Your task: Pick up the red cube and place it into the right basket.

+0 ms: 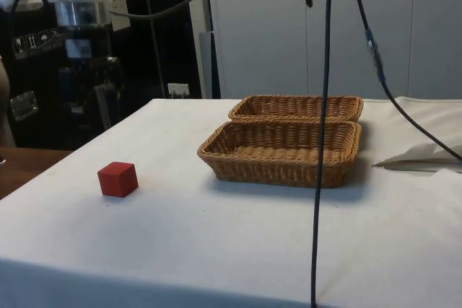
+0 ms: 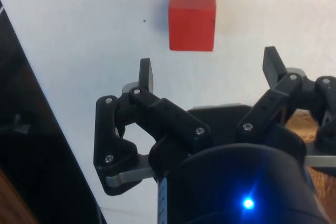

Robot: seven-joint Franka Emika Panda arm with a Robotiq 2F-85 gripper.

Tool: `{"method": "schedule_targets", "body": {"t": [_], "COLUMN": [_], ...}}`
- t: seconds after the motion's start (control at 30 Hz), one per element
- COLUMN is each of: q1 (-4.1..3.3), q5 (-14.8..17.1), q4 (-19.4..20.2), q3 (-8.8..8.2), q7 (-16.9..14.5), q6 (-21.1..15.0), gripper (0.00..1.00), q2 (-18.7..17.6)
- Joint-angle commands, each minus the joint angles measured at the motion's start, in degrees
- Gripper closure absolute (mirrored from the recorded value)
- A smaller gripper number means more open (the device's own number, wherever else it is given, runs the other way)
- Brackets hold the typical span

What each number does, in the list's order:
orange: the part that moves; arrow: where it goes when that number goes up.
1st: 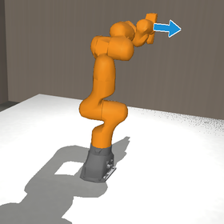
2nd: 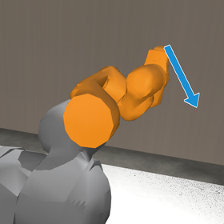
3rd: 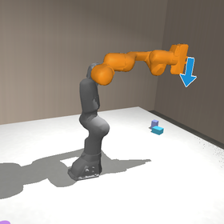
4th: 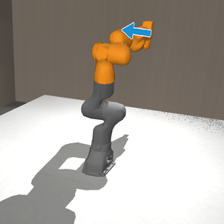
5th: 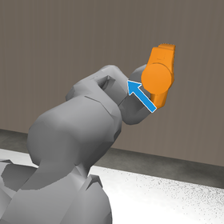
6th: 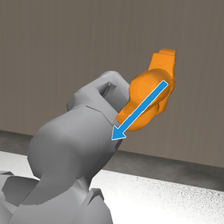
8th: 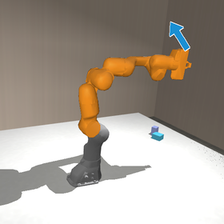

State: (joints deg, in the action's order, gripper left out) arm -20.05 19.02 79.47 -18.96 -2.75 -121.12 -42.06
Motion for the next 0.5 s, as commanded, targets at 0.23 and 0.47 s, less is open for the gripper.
{"method": "schedule_targets", "body": {"t": [0.23, 0.47], "q1": [0.23, 0.0], "q5": [3.32, 4.93], "q4": [-0.4, -0.23], "q3": [0.63, 0.8], "q7": [0.52, 0.86], "q6": [-1.95, -3.09], "gripper": [0.0, 0.0], "q2": [-2.46, -3.78]}}
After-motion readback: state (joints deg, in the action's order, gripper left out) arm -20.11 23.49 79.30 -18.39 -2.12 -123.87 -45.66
